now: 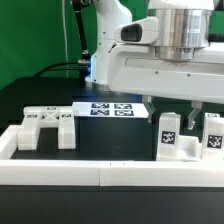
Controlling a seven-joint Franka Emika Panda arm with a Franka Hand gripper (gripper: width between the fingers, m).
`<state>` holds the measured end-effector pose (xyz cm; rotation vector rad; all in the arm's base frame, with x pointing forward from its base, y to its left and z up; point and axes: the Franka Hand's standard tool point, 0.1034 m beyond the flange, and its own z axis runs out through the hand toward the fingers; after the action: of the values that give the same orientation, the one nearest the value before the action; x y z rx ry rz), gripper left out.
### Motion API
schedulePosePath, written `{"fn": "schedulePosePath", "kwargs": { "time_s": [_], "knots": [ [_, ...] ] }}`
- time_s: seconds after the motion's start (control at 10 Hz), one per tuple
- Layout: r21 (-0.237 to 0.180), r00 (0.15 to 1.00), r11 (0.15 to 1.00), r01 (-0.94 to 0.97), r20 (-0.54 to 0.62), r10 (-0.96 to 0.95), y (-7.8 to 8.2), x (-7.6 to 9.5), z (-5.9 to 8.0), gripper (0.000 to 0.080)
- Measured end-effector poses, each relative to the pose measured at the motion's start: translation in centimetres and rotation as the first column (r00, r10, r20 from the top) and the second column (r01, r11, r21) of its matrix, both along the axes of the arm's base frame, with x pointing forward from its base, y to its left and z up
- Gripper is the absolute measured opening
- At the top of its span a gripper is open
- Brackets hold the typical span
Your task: Assemble chair
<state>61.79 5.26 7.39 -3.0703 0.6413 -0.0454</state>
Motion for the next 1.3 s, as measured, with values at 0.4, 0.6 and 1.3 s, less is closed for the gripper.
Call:
{"fn": "schedulePosePath", "kwargs": {
  "time_s": [0.4,0.6,1.3],
  "knots": [
    [0.0,1.0,1.0,-0.015,0.001,0.015,0.0,0.0,0.1,0.0645],
    [0.005,0.999,1.0,-0.03,0.035,0.03,0.1,0.2,1.4,0.0649],
    [0.01,0.999,1.0,-0.024,0.038,0.024,0.4,-1.5,1.8,0.0649]
  ]
}}
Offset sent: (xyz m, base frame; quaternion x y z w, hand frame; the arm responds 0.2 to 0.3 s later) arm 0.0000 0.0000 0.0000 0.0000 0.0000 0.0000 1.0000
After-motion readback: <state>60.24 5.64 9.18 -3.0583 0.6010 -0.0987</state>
